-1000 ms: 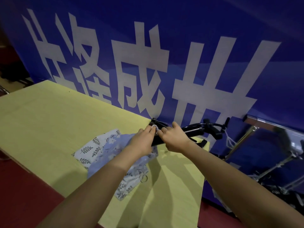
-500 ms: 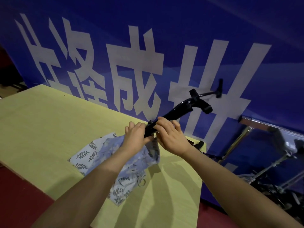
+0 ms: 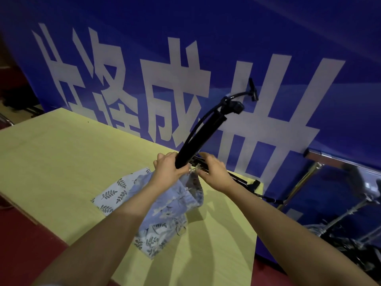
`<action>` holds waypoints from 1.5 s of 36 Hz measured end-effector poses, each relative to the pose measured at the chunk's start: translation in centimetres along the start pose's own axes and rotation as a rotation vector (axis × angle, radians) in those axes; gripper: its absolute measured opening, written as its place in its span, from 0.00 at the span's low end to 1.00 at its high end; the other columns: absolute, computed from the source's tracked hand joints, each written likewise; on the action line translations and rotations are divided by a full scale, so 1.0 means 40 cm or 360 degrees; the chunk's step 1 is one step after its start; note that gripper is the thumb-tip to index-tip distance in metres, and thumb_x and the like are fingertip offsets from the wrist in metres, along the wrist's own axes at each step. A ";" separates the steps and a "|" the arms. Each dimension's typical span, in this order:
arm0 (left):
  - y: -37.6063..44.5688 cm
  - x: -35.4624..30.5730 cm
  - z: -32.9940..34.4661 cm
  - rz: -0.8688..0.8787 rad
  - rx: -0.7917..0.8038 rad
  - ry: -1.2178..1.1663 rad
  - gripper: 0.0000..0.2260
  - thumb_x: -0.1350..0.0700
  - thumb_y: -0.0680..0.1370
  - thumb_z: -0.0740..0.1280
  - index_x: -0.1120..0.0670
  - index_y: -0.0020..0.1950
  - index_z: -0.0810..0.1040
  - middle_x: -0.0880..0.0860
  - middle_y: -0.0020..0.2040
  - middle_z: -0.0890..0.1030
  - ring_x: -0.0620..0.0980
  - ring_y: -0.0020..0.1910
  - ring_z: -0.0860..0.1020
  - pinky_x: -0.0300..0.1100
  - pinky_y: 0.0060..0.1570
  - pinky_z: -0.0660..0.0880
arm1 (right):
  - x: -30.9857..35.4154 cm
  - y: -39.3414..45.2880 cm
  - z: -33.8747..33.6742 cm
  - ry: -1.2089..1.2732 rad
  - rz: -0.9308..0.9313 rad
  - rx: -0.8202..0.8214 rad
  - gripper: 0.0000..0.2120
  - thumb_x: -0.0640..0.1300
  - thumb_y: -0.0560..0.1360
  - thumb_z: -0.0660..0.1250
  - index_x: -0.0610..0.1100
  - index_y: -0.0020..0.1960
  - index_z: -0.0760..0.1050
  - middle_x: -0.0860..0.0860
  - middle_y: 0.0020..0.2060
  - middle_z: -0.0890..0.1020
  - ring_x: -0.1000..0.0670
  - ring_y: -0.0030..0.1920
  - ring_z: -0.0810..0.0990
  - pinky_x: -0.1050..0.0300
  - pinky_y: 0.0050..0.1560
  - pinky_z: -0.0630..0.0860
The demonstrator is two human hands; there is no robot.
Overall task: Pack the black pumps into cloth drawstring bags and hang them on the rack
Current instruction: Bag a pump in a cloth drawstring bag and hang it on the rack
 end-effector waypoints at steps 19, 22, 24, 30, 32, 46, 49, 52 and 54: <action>-0.004 0.029 -0.010 -0.0213 -0.0093 -0.0622 0.13 0.51 0.65 0.70 0.45 0.48 0.73 0.53 0.47 0.78 0.58 0.55 0.74 0.55 0.49 0.77 | 0.073 0.033 -0.078 0.1414 0.0248 0.0001 0.09 0.36 0.78 0.63 0.40 0.39 0.75 0.47 0.33 0.78 0.57 0.31 0.76 0.70 0.35 0.74; -0.014 0.005 -0.005 -0.0136 -0.0110 -0.0555 0.10 0.59 0.70 0.69 0.50 0.48 0.72 0.49 0.42 0.73 0.56 0.54 0.69 0.51 0.49 0.73 | 0.085 0.037 -0.098 0.1532 0.0245 -0.0051 0.09 0.36 0.79 0.61 0.40 0.41 0.74 0.44 0.35 0.78 0.51 0.36 0.78 0.60 0.44 0.77; -0.017 -0.004 -0.001 -0.0080 -0.0116 -0.0450 0.09 0.60 0.73 0.68 0.55 0.51 0.71 0.49 0.43 0.71 0.53 0.53 0.66 0.49 0.50 0.71 | 0.087 0.039 -0.105 0.1492 0.0241 -0.0099 0.05 0.36 0.78 0.61 0.39 0.44 0.74 0.44 0.34 0.75 0.50 0.35 0.76 0.56 0.46 0.75; -0.021 0.005 0.018 -0.0048 -0.0115 -0.0302 0.12 0.57 0.75 0.66 0.55 0.57 0.70 0.50 0.51 0.70 0.54 0.54 0.65 0.52 0.52 0.70 | 0.095 0.026 -0.146 0.1481 0.0064 0.0063 0.33 0.40 0.70 0.68 0.51 0.71 0.59 0.49 0.38 0.74 0.50 0.44 0.75 0.55 0.54 0.73; -0.022 0.001 0.022 -0.0033 -0.0099 -0.0283 0.12 0.57 0.76 0.66 0.55 0.57 0.69 0.51 0.53 0.71 0.54 0.54 0.64 0.53 0.54 0.70 | 0.111 0.022 -0.152 0.1453 0.0094 0.0141 0.32 0.44 0.73 0.70 0.50 0.72 0.60 0.53 0.44 0.73 0.56 0.45 0.75 0.53 0.58 0.69; -0.034 0.036 0.012 0.0127 0.0580 -0.0047 0.46 0.67 0.70 0.69 0.39 0.75 0.45 0.52 0.61 0.60 0.59 0.60 0.71 0.52 0.58 0.74 | 0.089 0.017 -0.105 0.1278 0.0236 -0.0309 0.18 0.51 0.74 0.70 0.49 0.62 0.74 0.40 0.51 0.81 0.45 0.51 0.81 0.54 0.48 0.78; -0.039 0.027 -0.002 0.0094 0.0647 -0.0089 0.46 0.73 0.70 0.65 0.43 0.76 0.45 0.52 0.60 0.62 0.55 0.59 0.71 0.42 0.55 0.73 | 0.086 0.015 -0.092 0.1206 0.0250 -0.0303 0.19 0.51 0.73 0.71 0.47 0.61 0.75 0.37 0.50 0.80 0.40 0.52 0.81 0.44 0.53 0.78; -0.023 0.014 -0.030 0.0058 0.0516 -0.0195 0.42 0.74 0.72 0.62 0.45 0.77 0.49 0.54 0.63 0.64 0.52 0.56 0.72 0.34 0.42 0.75 | 0.092 0.017 -0.094 0.1172 0.0220 -0.0311 0.19 0.51 0.72 0.72 0.46 0.59 0.76 0.42 0.49 0.81 0.42 0.52 0.81 0.45 0.53 0.78; -0.006 0.000 -0.052 0.0068 0.0425 -0.0258 0.39 0.73 0.73 0.60 0.47 0.78 0.50 0.54 0.66 0.64 0.52 0.57 0.72 0.33 0.35 0.72 | 0.100 0.021 -0.098 0.1143 0.0183 -0.0343 0.22 0.55 0.70 0.73 0.45 0.59 0.76 0.47 0.51 0.82 0.48 0.54 0.81 0.47 0.56 0.79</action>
Point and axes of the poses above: each hand's wrist, its own y-axis towards the middle knuckle, its own z-axis out of the palm, x = y × z, the point moved 2 cm from there along y, towards the middle knuckle
